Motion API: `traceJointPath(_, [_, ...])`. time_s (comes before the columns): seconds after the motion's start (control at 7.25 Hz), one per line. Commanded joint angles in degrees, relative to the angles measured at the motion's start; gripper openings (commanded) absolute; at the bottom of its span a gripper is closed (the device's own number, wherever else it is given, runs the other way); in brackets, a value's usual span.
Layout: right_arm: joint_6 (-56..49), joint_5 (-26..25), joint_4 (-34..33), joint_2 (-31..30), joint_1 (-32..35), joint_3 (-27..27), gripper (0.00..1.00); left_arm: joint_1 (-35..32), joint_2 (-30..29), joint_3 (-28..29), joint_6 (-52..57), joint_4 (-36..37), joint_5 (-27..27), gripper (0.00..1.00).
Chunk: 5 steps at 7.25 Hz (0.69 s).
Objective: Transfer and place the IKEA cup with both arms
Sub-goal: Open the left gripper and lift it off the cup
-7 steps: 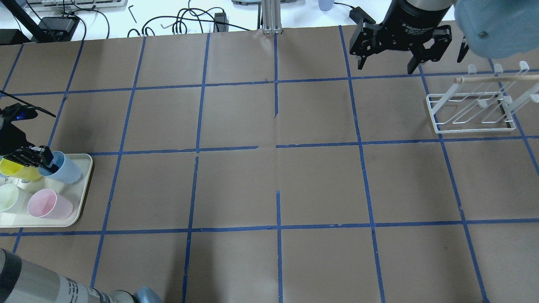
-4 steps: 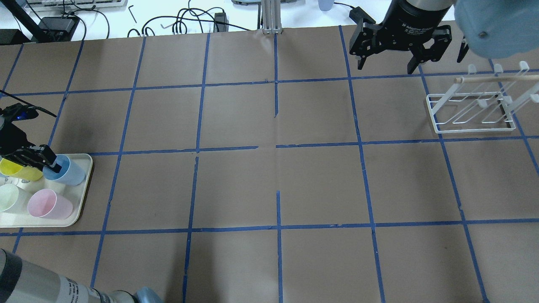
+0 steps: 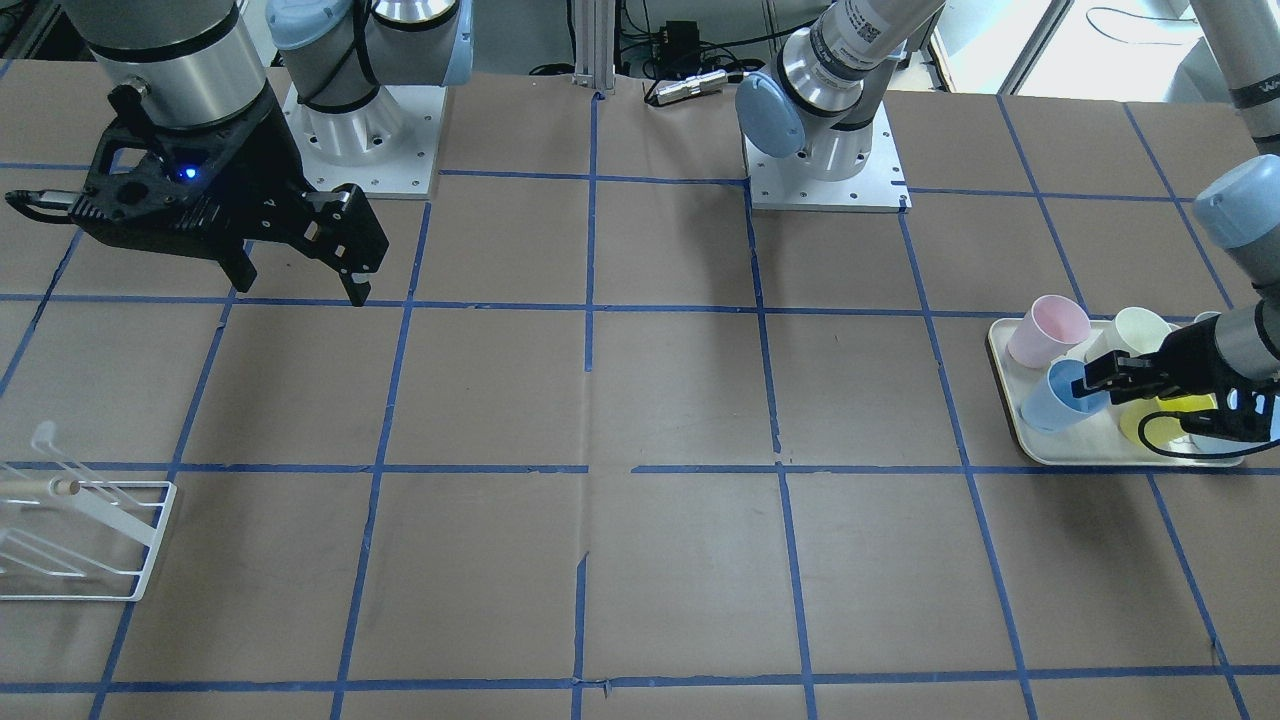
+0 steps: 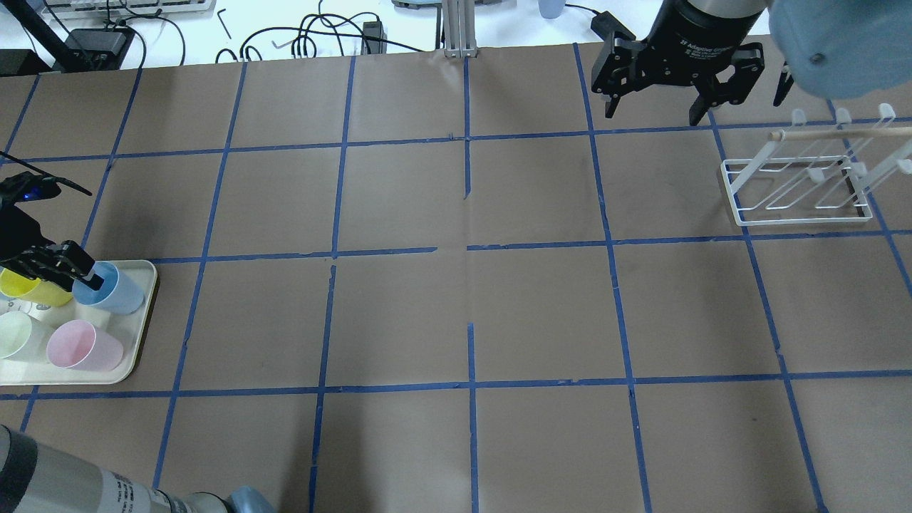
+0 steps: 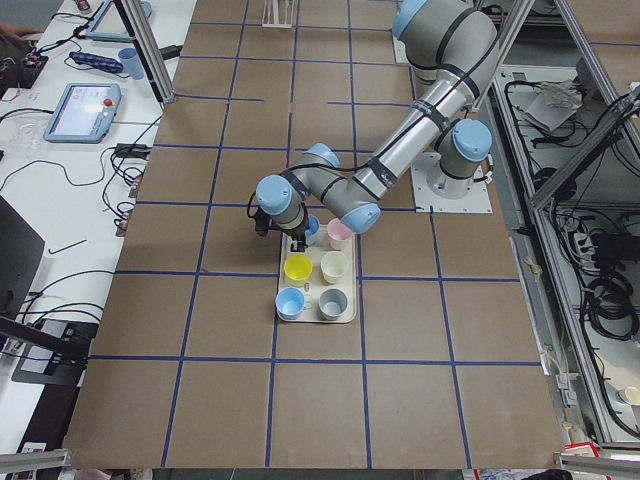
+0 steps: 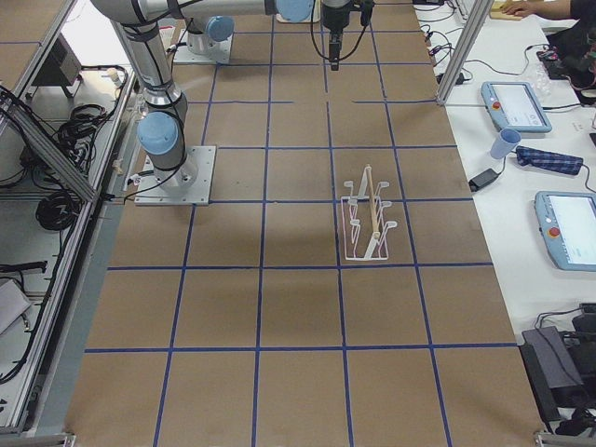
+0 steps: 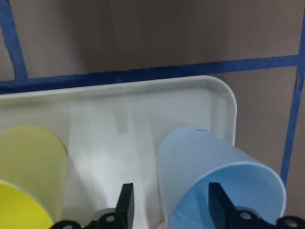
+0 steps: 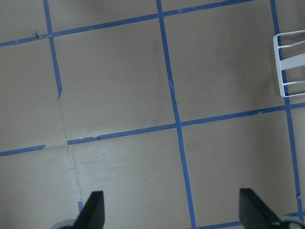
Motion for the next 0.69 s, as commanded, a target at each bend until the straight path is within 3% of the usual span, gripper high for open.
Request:
traceJointPath(0.0, [0.00, 0.00, -0.06, 0.00, -0.04, 0.00, 1.00, -0.43, 3.26, 1.51, -0.37, -3.85, 0.11, 0.63])
traceJointPath(0.28, [0.00, 0.00, -0.06, 0.00, -0.04, 0.00, 1.00, -5.50, 7.57, 3.96, -4.39, -5.43, 0.37, 0.71])
traceJointPath(0.55, [0.00, 0.00, 0.03, 0.00, -0.04, -0.09, 1.00, -15.49, 11.35, 7.91, -19.96, -10.87, 0.37, 0.81])
